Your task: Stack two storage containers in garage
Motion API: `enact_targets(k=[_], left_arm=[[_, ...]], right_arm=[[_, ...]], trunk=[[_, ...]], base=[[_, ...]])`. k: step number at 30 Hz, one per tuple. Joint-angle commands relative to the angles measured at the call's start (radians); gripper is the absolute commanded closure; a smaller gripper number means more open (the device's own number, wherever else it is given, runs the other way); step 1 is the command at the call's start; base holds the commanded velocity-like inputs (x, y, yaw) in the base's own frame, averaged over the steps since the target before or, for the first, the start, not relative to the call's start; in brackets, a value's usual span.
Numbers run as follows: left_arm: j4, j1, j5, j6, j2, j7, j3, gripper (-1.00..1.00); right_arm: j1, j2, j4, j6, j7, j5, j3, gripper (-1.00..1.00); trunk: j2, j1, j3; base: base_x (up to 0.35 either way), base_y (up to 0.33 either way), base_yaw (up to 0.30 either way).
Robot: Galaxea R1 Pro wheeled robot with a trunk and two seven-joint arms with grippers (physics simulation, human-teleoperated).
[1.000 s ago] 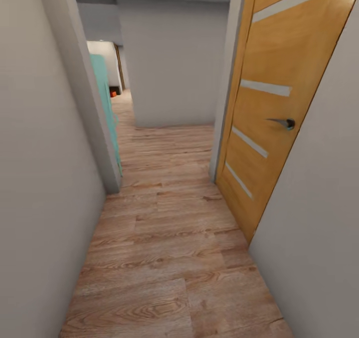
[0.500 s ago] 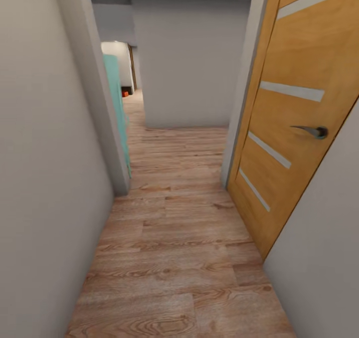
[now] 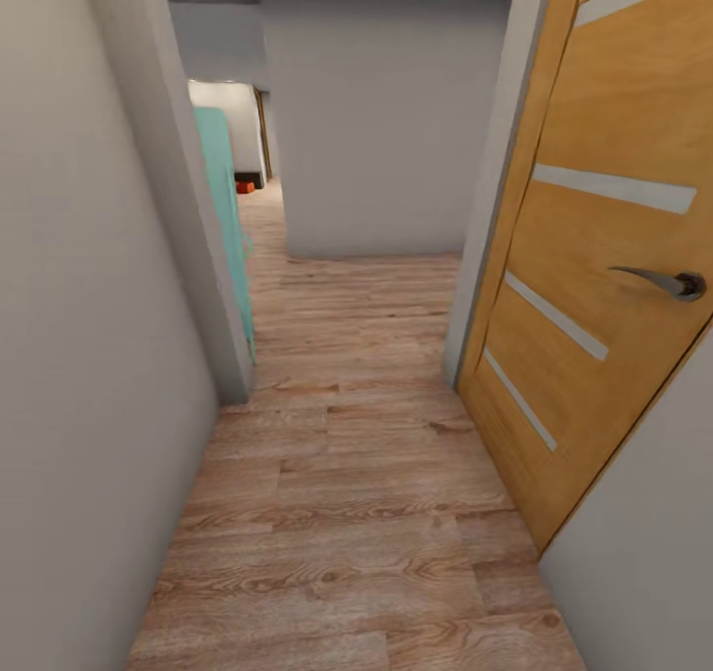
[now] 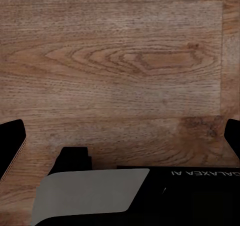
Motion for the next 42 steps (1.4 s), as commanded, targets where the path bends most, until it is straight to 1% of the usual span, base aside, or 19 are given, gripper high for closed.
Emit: enact_targets(k=[1,11,24,36,42], left_arm=[[0.001,-0.001,0.009,-0.004,0.0,0.005,-0.009,-1.0],[0.001,-0.001,0.009,-0.004,0.0,0.005,-0.008,-1.0],[0.001,-0.001,0.009,-0.004,0.001,0.005,-0.008,-1.0],[0.001,-0.001,0.009,-0.004,0.001,0.005,-0.009,-1.0],[0.001,-0.001,0.009,-0.003,0.002,0.005,-0.008,-1.0]], right_arm=[[-0.001,0.0,0.0,0.0,0.0,0.001,0.001,-1.0],[-0.001,-0.001,0.0,0.0,-0.002,-0.001,0.0,-1.0],[0.0,-0.003,0.004,0.0,-0.003,0.005,0.002,-1.0],[0.0,-0.012,0.015,-0.002,-0.003,0.003,0.0,-1.0],[0.0,-0.008,0.019,-0.001,-0.003,0.001,0.0,-1.0]], trunk=[[0.0,0.001,-0.001],[0.0,0.001,-0.001],[0.0,0.001,-0.001],[0.0,0.001,-0.001],[0.0,0.001,-0.001]], base=[[0.344,0.0,0.05],[0.344,0.0,0.095],[0.344,-0.006,0.006],[0.344,-0.075,0.0],[0.344,-0.065,0.0]])
